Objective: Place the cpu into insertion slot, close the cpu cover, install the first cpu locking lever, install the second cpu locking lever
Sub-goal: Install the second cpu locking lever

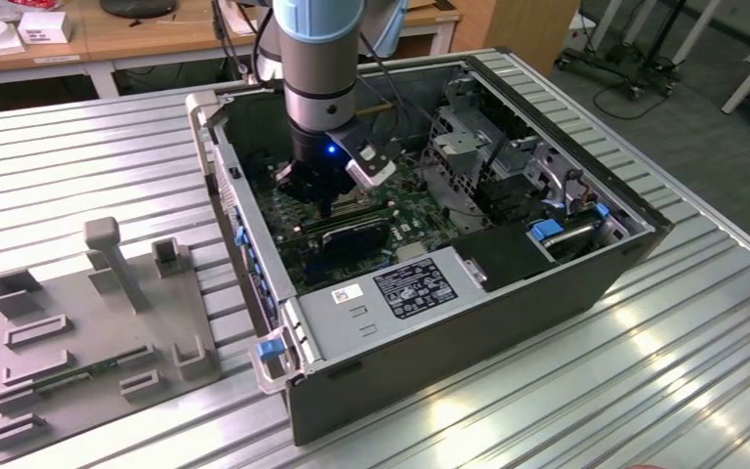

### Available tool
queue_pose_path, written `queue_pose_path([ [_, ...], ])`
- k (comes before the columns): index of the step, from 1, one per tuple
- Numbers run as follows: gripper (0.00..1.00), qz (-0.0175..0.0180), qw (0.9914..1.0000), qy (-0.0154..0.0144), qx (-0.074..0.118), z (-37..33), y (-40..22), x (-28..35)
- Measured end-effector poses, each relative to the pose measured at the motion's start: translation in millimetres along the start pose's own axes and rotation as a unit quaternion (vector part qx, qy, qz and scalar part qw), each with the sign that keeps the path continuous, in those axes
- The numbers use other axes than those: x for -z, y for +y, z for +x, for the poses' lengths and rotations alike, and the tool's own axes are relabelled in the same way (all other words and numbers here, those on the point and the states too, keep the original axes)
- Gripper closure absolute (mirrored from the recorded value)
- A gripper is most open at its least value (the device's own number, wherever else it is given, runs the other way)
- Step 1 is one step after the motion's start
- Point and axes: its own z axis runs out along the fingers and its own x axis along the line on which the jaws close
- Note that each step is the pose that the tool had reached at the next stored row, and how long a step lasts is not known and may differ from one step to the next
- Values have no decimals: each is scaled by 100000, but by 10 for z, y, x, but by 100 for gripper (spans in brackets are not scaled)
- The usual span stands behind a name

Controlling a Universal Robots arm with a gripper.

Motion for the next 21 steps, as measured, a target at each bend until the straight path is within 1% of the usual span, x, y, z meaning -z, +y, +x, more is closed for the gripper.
queue_pose_path([
  [9, 90, -88, 100000, 6, -15, 8, -1, 1],
  [20, 90, -102, 100000, 10, -14, 13, -1, 0],
  [21, 90, -226, 100000, 24, -22, 16, -2, 1],
])
